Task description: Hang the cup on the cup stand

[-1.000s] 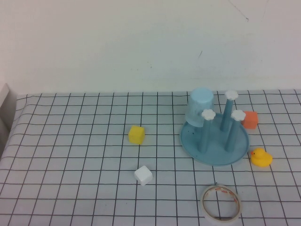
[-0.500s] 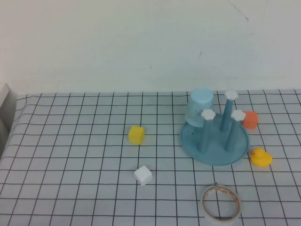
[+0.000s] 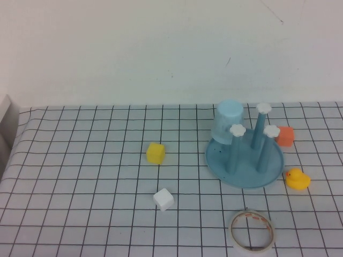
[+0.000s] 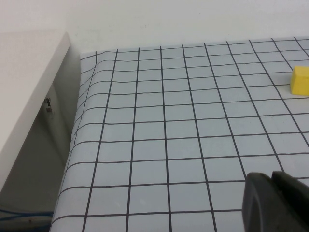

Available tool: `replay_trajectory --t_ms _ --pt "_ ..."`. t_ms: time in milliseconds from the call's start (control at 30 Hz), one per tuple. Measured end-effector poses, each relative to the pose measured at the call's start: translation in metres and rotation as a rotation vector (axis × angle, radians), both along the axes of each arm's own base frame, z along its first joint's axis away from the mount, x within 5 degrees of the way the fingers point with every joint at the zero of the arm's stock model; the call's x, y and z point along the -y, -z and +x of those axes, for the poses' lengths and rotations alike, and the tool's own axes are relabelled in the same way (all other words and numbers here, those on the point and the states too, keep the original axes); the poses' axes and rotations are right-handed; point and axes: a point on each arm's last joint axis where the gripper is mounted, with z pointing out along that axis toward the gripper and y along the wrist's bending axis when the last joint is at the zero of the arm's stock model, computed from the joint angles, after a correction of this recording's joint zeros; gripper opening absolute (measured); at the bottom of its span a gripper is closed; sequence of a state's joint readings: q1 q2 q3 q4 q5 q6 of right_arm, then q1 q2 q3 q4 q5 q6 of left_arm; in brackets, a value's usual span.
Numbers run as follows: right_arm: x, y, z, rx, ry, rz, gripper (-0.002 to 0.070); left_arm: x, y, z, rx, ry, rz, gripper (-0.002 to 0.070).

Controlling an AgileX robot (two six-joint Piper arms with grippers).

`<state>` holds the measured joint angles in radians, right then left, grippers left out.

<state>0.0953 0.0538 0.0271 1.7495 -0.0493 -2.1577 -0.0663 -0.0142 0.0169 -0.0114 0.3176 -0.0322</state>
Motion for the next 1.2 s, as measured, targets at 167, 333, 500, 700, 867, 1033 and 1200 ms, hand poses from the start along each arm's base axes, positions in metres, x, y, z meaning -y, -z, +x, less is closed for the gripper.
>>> replay_trajectory --t_ms 167,333,500,700,867,1033,1200 --pt "0.000 0.000 0.000 0.000 0.002 0.000 -0.0001 0.000 0.000 0.000 0.000 0.000 0.000 0.0000" --pt "0.001 0.000 0.000 -0.001 0.006 0.000 -0.0001 0.000 0.000 0.000 0.000 0.000 0.000 0.0000" --pt "0.002 0.000 0.000 -0.007 0.027 0.023 -0.0001 0.000 0.000 0.000 0.000 0.000 0.000 0.0000" --pt "0.001 -0.001 -0.001 0.000 0.006 0.093 -0.0001 0.000 0.000 0.000 0.000 0.000 0.000 0.0000" --pt "-0.006 -0.003 -0.003 0.024 -0.070 0.123 -0.0001 0.000 0.000 0.000 0.000 0.000 0.000 0.0000" --pt "-0.011 -0.005 -0.006 0.052 -0.137 0.134 -0.0001 0.000 0.000 0.000 0.000 0.000 0.000 -0.0001" --pt "-0.015 -0.003 -0.009 -0.036 -0.175 0.112 -0.0001 0.000 0.000 0.000 0.000 0.000 0.000 -0.0001"
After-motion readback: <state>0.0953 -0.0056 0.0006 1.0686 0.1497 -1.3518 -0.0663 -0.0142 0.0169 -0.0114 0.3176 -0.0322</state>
